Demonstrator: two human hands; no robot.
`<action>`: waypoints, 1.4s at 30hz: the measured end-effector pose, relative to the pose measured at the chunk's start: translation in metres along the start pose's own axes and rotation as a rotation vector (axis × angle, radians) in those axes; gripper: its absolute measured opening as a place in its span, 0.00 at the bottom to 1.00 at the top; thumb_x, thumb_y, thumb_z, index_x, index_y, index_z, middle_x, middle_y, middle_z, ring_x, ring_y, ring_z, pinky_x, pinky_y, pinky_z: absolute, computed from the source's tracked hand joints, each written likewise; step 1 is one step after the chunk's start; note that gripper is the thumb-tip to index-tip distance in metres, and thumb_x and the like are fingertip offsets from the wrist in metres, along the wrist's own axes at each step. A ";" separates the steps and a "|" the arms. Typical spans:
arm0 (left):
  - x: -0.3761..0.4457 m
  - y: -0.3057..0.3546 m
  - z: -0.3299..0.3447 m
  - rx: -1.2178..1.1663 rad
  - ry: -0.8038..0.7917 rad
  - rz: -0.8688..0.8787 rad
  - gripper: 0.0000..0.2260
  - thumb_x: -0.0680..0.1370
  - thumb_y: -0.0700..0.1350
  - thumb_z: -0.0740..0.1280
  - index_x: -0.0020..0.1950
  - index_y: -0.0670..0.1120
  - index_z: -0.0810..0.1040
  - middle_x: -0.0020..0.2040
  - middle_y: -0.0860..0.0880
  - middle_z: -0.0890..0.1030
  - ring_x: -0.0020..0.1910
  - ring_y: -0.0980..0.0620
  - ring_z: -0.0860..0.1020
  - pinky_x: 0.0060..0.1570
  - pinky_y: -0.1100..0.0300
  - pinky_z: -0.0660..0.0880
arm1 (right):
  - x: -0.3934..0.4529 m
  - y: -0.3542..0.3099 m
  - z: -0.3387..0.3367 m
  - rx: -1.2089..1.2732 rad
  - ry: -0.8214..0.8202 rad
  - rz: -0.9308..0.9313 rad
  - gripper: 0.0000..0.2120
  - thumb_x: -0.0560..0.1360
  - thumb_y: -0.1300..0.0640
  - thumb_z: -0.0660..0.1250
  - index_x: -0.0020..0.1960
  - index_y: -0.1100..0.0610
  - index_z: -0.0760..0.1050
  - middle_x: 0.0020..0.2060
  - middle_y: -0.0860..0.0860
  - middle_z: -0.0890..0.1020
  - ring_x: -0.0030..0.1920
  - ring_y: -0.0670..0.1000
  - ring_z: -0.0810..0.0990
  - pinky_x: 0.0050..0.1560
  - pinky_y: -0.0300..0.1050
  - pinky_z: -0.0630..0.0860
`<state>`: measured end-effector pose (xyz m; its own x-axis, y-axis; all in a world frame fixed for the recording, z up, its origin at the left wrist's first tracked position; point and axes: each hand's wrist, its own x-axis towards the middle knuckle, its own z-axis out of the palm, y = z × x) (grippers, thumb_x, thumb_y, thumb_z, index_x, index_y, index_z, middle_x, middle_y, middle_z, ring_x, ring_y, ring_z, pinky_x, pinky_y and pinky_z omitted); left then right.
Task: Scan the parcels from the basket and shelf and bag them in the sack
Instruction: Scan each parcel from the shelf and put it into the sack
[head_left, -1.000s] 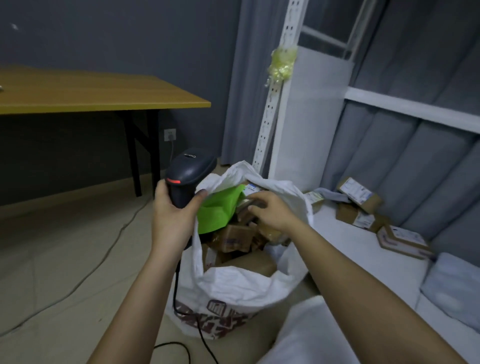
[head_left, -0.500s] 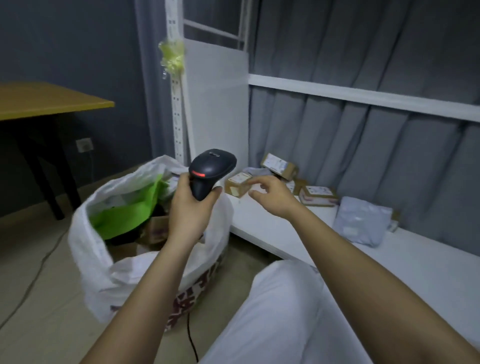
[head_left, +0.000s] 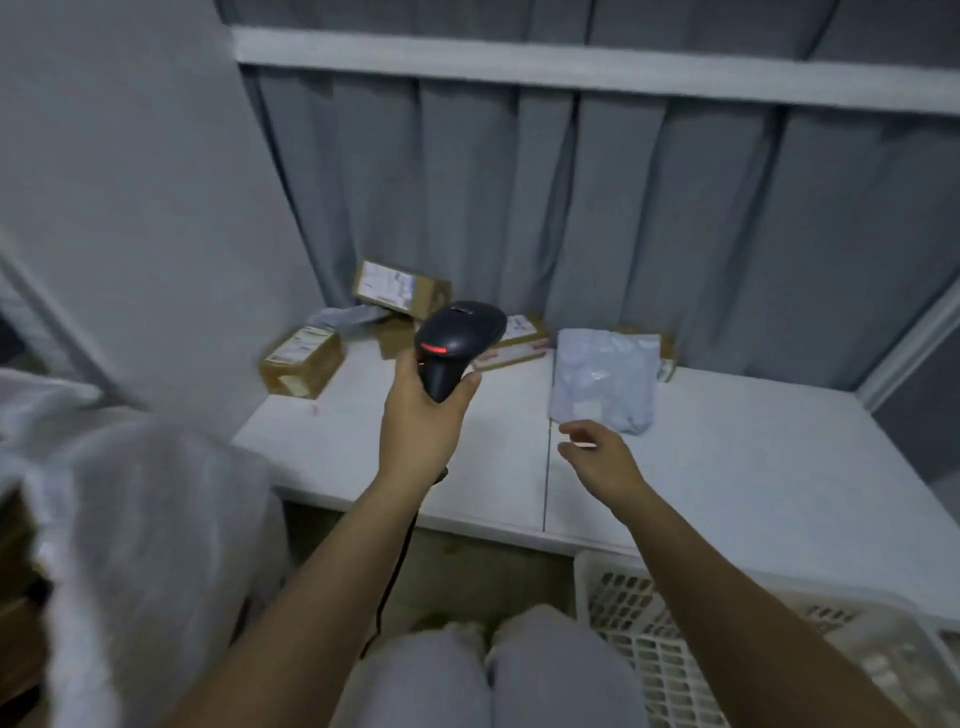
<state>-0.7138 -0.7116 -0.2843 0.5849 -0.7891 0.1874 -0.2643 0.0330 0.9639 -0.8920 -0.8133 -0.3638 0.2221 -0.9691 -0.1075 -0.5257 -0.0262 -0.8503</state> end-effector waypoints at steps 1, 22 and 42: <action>0.014 -0.013 0.018 0.005 -0.032 -0.012 0.16 0.75 0.49 0.71 0.59 0.54 0.69 0.51 0.48 0.79 0.48 0.45 0.80 0.48 0.48 0.79 | 0.017 0.019 0.001 -0.029 0.026 0.038 0.13 0.78 0.59 0.66 0.61 0.55 0.76 0.62 0.55 0.77 0.61 0.55 0.76 0.56 0.44 0.71; 0.136 -0.198 0.195 0.000 -0.246 -0.197 0.12 0.75 0.44 0.71 0.53 0.50 0.70 0.46 0.48 0.80 0.42 0.50 0.82 0.44 0.53 0.79 | 0.243 0.185 0.005 0.189 0.671 0.376 0.18 0.74 0.62 0.69 0.62 0.60 0.73 0.54 0.57 0.80 0.54 0.56 0.78 0.53 0.42 0.71; 0.040 -0.135 0.052 -0.068 -0.022 -0.264 0.12 0.76 0.42 0.70 0.47 0.55 0.69 0.44 0.48 0.79 0.41 0.51 0.80 0.43 0.56 0.78 | 0.059 0.094 0.079 -0.230 -0.173 -0.178 0.15 0.75 0.53 0.71 0.59 0.57 0.78 0.60 0.52 0.77 0.62 0.51 0.74 0.61 0.36 0.67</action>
<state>-0.6946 -0.7794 -0.4167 0.6098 -0.7890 -0.0753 -0.0528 -0.1352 0.9894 -0.8634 -0.8531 -0.4904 0.4531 -0.8887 -0.0706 -0.6332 -0.2651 -0.7272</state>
